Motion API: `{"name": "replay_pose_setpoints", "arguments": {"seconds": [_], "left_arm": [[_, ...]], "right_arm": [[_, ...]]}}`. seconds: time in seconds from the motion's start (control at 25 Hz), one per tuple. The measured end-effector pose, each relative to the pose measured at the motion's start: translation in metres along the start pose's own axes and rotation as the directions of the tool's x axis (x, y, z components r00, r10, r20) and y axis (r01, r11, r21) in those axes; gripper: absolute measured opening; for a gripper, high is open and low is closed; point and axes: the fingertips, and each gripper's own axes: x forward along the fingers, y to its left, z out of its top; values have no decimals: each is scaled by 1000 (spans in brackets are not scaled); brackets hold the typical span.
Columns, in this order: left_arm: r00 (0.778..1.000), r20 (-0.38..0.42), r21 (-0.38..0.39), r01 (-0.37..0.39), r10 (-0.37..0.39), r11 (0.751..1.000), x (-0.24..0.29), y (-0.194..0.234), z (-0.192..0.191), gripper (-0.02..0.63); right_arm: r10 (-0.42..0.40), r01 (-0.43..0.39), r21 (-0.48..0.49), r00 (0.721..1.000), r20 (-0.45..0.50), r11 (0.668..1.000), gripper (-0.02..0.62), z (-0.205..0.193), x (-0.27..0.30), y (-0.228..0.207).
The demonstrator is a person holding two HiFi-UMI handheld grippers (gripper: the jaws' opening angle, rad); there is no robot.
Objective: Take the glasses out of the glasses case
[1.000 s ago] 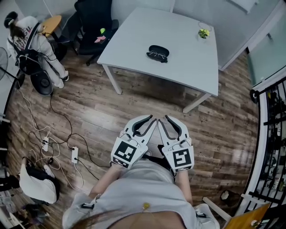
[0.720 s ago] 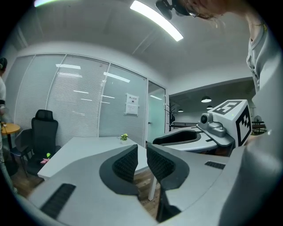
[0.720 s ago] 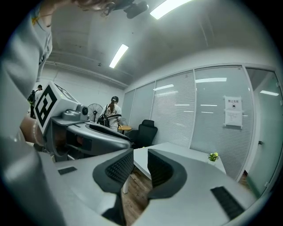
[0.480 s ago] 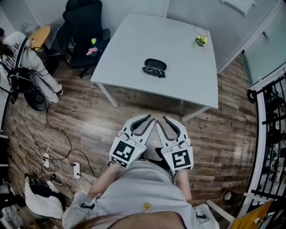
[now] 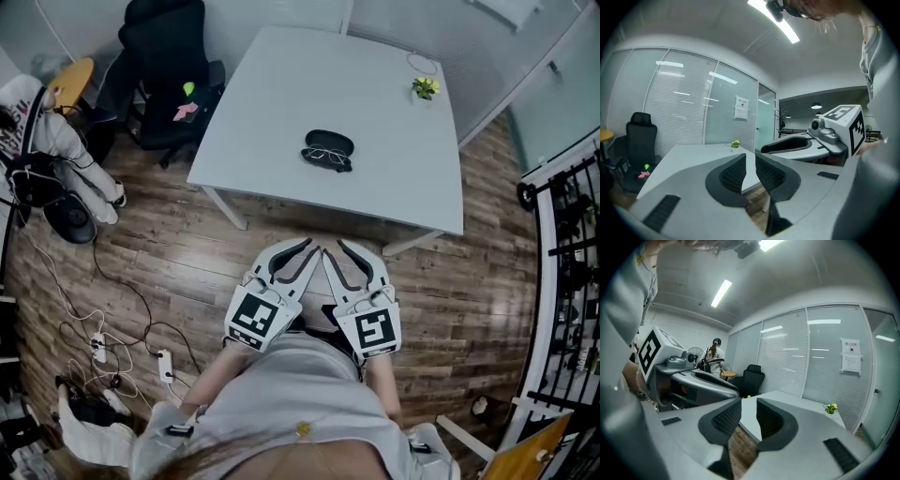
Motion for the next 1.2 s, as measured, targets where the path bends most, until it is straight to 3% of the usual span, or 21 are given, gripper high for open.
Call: {"name": "replay_pose_setpoints", "arguments": {"seconds": [0.68,1.2], "left_arm": [[1000,4,-28,-30,30,999,-2,51,-1,66],[998,16,-26,-64,64,998,47,103,13,66]], "right_arm": [[14,-14,-8,1000,-24,1000,101,8,47,2],[57,-57,-31,998,-3,998,101,17,112,-43]]}}
